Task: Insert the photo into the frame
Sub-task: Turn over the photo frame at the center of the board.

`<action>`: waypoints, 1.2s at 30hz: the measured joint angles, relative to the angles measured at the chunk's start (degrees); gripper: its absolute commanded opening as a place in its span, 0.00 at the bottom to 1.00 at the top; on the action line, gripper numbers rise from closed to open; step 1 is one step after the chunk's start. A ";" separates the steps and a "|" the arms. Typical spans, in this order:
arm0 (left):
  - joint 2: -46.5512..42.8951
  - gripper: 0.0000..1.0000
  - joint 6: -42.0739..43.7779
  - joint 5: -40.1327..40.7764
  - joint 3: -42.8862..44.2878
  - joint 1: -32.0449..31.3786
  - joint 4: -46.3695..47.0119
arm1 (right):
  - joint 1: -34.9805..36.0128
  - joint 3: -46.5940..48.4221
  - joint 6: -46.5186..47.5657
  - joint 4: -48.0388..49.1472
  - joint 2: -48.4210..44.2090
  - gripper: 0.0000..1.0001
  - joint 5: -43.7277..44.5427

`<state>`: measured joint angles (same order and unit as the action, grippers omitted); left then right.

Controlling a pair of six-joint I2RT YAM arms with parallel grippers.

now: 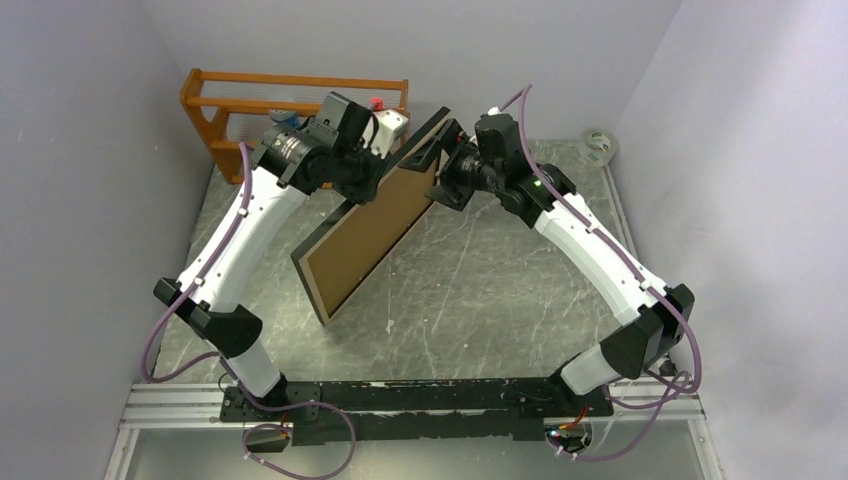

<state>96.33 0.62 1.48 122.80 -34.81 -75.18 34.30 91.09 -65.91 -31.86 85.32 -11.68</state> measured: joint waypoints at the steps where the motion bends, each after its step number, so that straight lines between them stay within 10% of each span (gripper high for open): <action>1: -0.52 0.16 -0.02 0.35 -0.79 -0.50 0.68 | 0.00 0.44 -0.68 0.07 0.55 0.93 0.33; 19: -8.11 0.74 -0.22 -12.81 -14.60 -2.84 10.12 | -1.03 2.75 -6.43 -0.31 6.10 0.80 2.47; 29: -11.93 0.83 -3.15 -30.05 -18.32 -2.84 19.85 | -4.83 -7.89 -4.55 -3.43 -6.23 0.64 1.90; 36: -14.01 0.85 -9.94 -27.02 -23.45 -2.80 28.59 | -8.57 -23.23 -1.25 -0.37 -16.13 0.66 -4.35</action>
<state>82.32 -9.32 -25.54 99.35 -37.60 -46.59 25.74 67.85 -67.16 -32.23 69.19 -16.03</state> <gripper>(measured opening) 0.837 0.647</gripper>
